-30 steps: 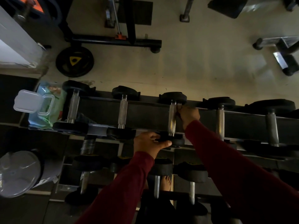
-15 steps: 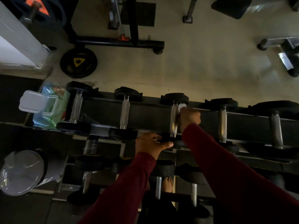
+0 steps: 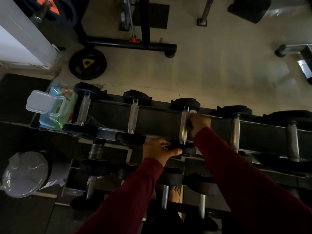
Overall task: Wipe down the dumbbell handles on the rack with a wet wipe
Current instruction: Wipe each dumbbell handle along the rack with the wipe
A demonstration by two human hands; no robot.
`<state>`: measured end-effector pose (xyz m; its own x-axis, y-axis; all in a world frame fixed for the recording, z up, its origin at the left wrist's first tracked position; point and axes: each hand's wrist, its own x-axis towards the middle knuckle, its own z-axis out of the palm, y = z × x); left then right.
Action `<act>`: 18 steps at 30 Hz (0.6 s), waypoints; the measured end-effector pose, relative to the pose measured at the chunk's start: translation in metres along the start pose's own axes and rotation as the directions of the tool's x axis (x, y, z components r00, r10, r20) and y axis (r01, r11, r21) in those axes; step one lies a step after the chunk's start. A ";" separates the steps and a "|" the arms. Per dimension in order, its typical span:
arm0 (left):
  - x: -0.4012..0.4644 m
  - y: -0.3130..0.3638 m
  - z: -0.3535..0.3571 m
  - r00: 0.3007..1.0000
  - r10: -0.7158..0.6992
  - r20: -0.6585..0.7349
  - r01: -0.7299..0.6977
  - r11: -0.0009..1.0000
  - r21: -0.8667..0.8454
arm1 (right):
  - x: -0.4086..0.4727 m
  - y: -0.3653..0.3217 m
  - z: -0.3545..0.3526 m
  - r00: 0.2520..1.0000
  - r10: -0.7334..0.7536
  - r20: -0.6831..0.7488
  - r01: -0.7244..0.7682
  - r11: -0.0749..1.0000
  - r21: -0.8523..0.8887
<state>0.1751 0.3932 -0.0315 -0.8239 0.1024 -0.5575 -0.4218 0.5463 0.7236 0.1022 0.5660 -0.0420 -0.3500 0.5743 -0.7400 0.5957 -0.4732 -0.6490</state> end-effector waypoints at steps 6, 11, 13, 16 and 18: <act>0.003 -0.003 0.002 1.000 -0.010 0.005 0.010 1.000 -0.010 | -0.007 0.014 -0.003 0.848 -0.529 0.029 0.476 0.737 -0.480; 0.003 -0.002 0.004 0.999 -0.036 0.029 0.038 0.998 -0.057 | -0.008 0.030 -0.008 0.424 -0.777 0.464 0.768 0.037 -0.639; 0.003 -0.003 0.005 0.999 -0.031 0.022 0.033 0.996 -0.080 | -0.005 0.028 -0.005 0.425 -0.678 0.600 0.713 -0.159 -0.683; 0.001 -0.004 0.006 1.000 -0.018 0.015 0.019 0.996 -0.091 | -0.005 0.021 -0.002 0.396 -0.575 0.716 0.644 -0.383 -0.663; 0.001 -0.004 0.007 1.000 -0.016 0.008 0.017 0.995 -0.096 | -0.005 0.016 -0.002 0.403 -0.544 0.736 0.631 -0.417 -0.654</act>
<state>0.1785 0.3966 -0.0381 -0.8138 0.1005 -0.5724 -0.4701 0.4654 0.7500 0.1149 0.5571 -0.0481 -0.9972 -0.0028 -0.0747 0.0033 0.9967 -0.0806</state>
